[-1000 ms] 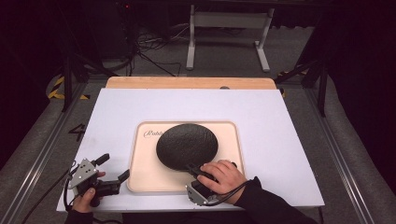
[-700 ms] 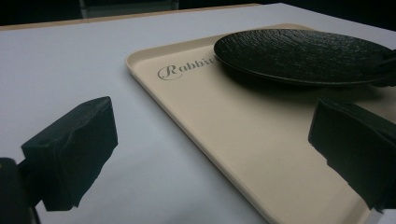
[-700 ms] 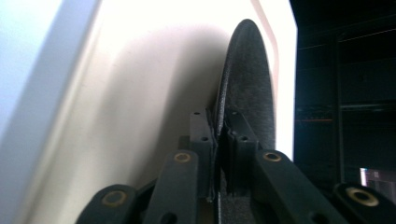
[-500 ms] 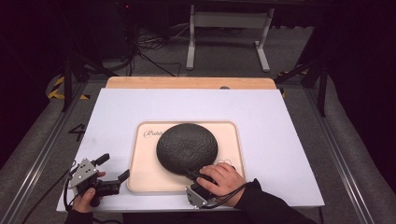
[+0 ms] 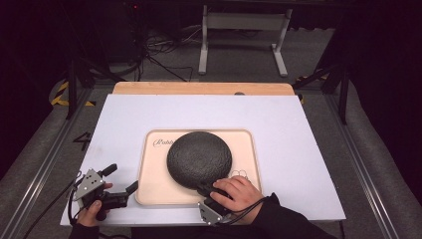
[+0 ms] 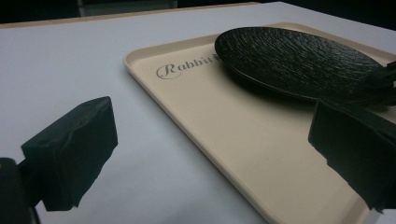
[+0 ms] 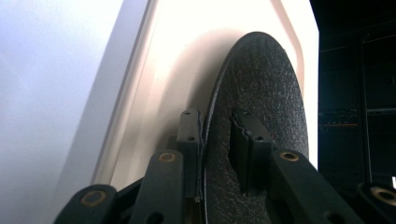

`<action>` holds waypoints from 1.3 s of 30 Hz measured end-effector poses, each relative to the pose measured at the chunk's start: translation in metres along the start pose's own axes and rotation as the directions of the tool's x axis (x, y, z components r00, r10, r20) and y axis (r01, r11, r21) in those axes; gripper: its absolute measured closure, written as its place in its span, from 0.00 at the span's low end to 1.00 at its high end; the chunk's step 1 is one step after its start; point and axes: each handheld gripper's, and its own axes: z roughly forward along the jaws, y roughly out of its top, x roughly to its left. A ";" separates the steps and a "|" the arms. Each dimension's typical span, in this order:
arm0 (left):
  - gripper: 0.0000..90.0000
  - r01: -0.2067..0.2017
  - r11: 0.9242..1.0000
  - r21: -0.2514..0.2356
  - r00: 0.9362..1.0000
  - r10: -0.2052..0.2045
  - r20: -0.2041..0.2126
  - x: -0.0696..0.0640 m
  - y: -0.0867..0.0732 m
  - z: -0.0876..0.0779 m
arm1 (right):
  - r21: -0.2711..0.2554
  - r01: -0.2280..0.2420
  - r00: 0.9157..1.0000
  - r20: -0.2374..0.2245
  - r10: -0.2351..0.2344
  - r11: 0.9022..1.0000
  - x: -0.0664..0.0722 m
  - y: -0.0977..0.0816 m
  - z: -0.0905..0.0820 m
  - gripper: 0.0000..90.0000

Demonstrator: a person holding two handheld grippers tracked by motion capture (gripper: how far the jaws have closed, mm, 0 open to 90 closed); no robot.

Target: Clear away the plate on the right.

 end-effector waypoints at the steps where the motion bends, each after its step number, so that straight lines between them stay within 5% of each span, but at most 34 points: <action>1: 0.02 0.001 1.000 -0.001 1.000 -0.001 0.000 0.000 0.000 0.000 | -0.003 -0.006 1.000 0.001 0.006 1.000 -0.001 0.000 -0.001 0.80; 5: 0.02 0.004 1.000 0.002 1.000 -0.004 0.006 0.000 0.000 0.001 | -0.062 -0.072 0.997 -0.002 0.072 0.995 -0.004 0.001 -0.012 0.72; 11: 0.02 0.004 1.000 0.002 1.000 -0.004 0.009 0.000 0.000 0.001 | -0.144 -0.193 0.981 0.008 0.196 0.971 -0.015 -0.002 -0.025 0.57; 14: 0.02 0.004 1.000 0.002 1.000 -0.004 0.007 0.000 0.000 0.001 | -0.181 -0.255 0.966 -0.004 0.259 0.950 -0.022 -0.010 -0.028 0.48; 20: 0.02 0.003 1.000 0.001 1.000 -0.003 0.010 0.000 0.000 0.001 | -0.271 -0.373 0.921 0.004 0.389 0.887 -0.033 -0.025 -0.032 0.36; 21: 0.02 0.003 1.000 0.001 1.000 -0.003 0.010 0.000 0.000 0.001 | -0.271 -0.373 0.921 0.004 0.389 0.887 -0.033 -0.025 -0.032 0.36; 22: 0.02 0.002 1.000 0.004 1.000 -0.003 0.010 0.000 0.000 0.001 | -0.276 -0.399 0.910 -0.001 0.415 0.874 -0.034 -0.027 -0.033 0.35; 24: 0.02 0.002 1.000 0.004 1.000 -0.002 0.012 0.000 0.000 0.001 | -0.299 -0.482 0.869 -0.042 0.493 0.824 -0.038 -0.035 -0.035 0.30; 28: 0.02 0.001 1.000 0.003 1.000 -0.001 0.014 0.000 0.000 0.001 | -0.323 -0.583 0.802 -0.086 0.591 0.745 -0.042 -0.046 -0.039 0.25; 34: 0.02 -0.006 1.000 0.003 1.000 0.005 0.024 0.000 0.000 0.000 | -0.364 -0.643 0.752 -0.137 0.645 0.674 -0.047 -0.058 -0.048 0.24; 39: 0.02 -0.003 1.000 0.003 0.999 0.003 0.032 0.001 0.000 0.001 | -0.384 -0.702 0.692 -0.170 0.702 0.600 -0.049 -0.071 -0.058 0.22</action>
